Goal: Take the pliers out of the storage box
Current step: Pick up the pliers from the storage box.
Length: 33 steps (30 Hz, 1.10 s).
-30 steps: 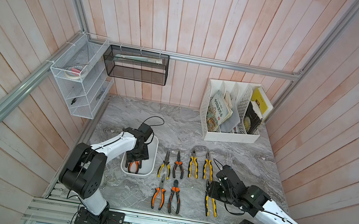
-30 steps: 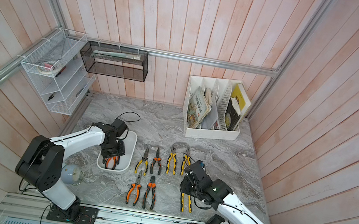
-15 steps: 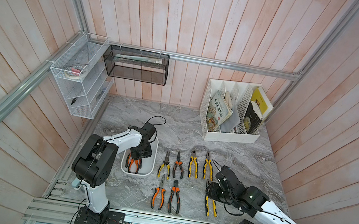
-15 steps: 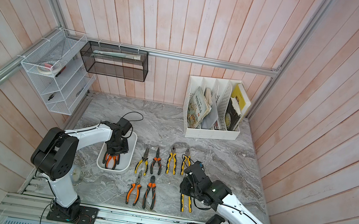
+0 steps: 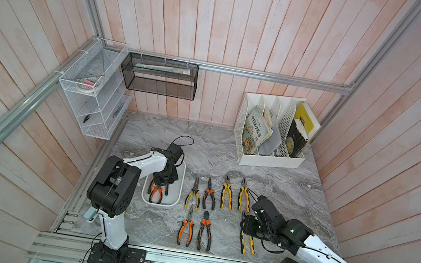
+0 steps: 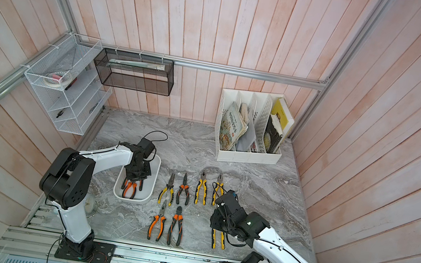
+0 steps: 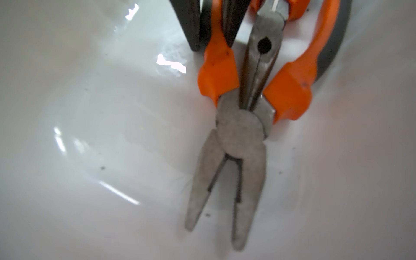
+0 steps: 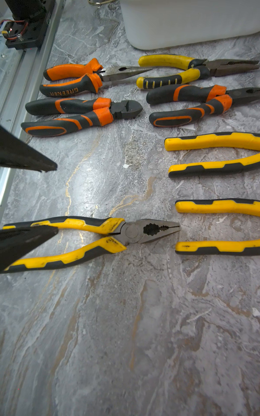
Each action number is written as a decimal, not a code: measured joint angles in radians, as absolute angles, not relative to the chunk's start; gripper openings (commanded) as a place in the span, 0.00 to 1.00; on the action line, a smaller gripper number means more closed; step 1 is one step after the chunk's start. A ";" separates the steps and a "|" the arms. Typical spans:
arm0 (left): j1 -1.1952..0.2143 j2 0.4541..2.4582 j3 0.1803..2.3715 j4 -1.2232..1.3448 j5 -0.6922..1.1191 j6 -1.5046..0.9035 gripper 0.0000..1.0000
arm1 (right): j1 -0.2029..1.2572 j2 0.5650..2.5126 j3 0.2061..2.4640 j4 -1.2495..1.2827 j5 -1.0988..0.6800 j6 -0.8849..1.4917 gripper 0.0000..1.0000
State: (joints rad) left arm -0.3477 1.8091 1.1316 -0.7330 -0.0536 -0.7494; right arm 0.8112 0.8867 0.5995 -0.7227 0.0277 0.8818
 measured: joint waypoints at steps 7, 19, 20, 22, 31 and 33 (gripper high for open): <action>-0.351 1.755 1.125 -0.747 -0.060 -0.738 0.00 | 0.811 0.886 0.579 -0.693 -0.005 0.889 0.41; -0.591 1.537 1.275 -0.926 -0.136 -0.748 0.00 | 0.811 0.844 0.589 -0.683 0.004 0.936 0.39; -0.633 1.520 1.275 -0.935 -0.136 -0.768 0.00 | 0.811 0.835 0.597 -0.690 0.015 0.940 0.39; -0.718 1.490 1.273 -0.950 -0.132 -0.819 0.00 | 0.811 0.812 0.617 -0.708 0.037 0.947 0.39; -1.105 1.420 1.225 -0.908 -0.094 -1.108 0.00 | 0.811 0.694 0.690 -0.772 0.118 0.985 0.38; -1.168 1.424 1.208 -0.870 -0.075 -1.163 0.00 | 0.811 0.686 0.690 -0.783 0.122 0.997 0.38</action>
